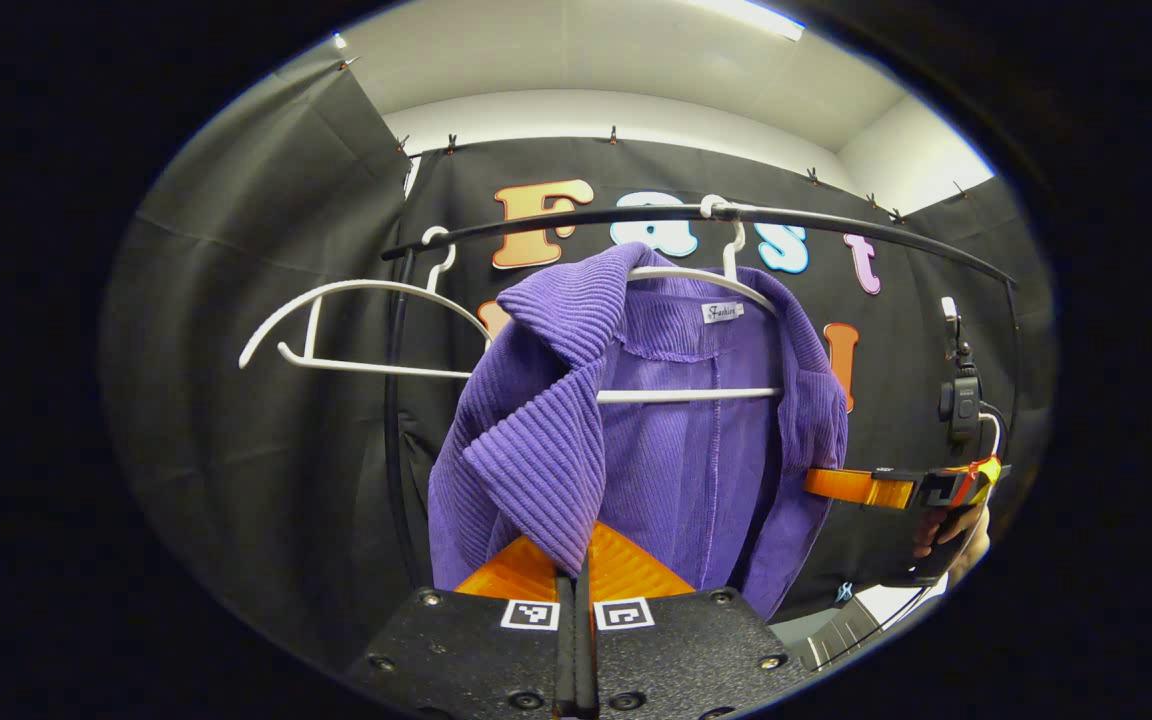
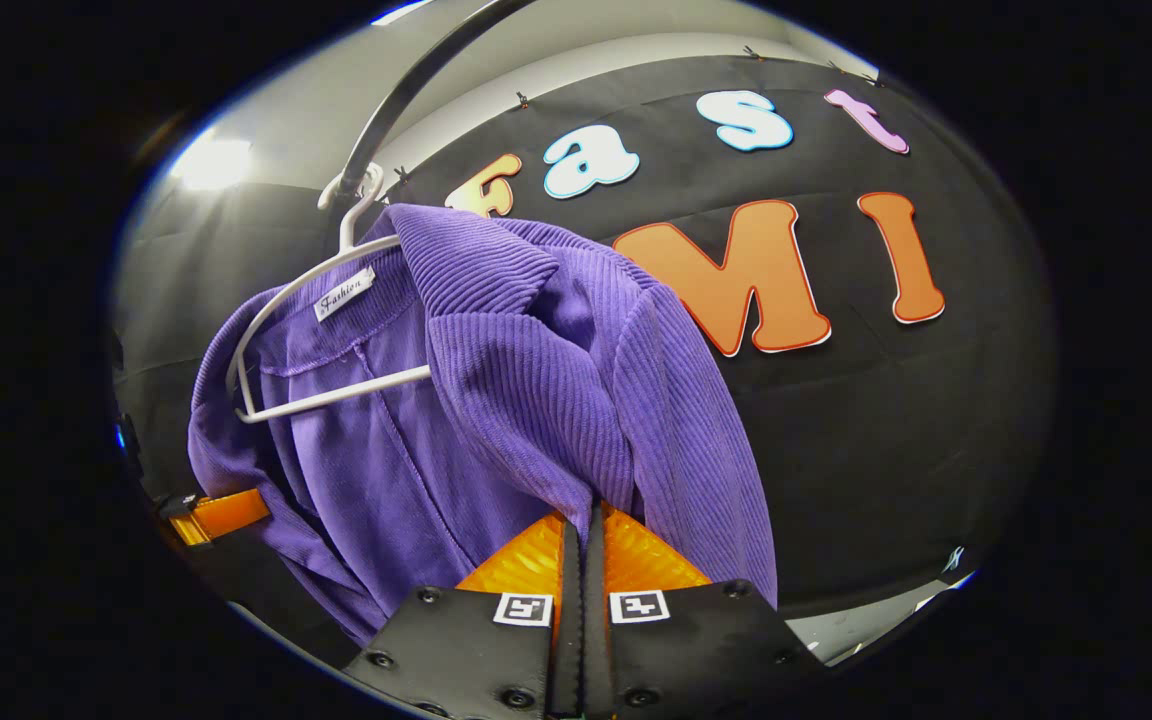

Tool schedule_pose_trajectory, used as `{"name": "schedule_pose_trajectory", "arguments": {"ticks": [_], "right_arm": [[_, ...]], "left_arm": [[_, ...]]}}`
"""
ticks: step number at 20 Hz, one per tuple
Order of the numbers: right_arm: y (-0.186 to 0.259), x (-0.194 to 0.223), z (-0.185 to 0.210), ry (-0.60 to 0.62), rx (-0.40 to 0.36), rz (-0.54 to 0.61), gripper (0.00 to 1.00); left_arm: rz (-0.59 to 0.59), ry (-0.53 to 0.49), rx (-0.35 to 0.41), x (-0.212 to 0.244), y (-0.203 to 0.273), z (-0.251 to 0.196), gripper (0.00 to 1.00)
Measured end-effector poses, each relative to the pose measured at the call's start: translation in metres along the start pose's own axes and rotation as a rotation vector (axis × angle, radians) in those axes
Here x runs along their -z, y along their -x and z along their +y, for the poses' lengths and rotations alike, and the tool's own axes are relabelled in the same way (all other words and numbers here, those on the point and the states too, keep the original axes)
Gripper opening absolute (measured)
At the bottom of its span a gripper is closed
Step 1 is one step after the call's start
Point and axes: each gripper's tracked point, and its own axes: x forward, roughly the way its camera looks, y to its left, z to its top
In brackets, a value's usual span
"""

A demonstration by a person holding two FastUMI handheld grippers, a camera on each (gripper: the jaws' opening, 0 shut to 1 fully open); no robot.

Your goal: Grasp the clothes on the hanger with both hands and then place them into the laundry hamper below.

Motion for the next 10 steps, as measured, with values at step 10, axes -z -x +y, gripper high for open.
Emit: {"name": "schedule_pose_trajectory", "arguments": {"ticks": [10], "right_arm": [[0.028, -0.06, -0.014, -0.132, -0.088, -0.027, 0.08]], "left_arm": [[-0.101, 0.005, -0.033, -0.055, 0.037, 0.029, 0.0]]}}
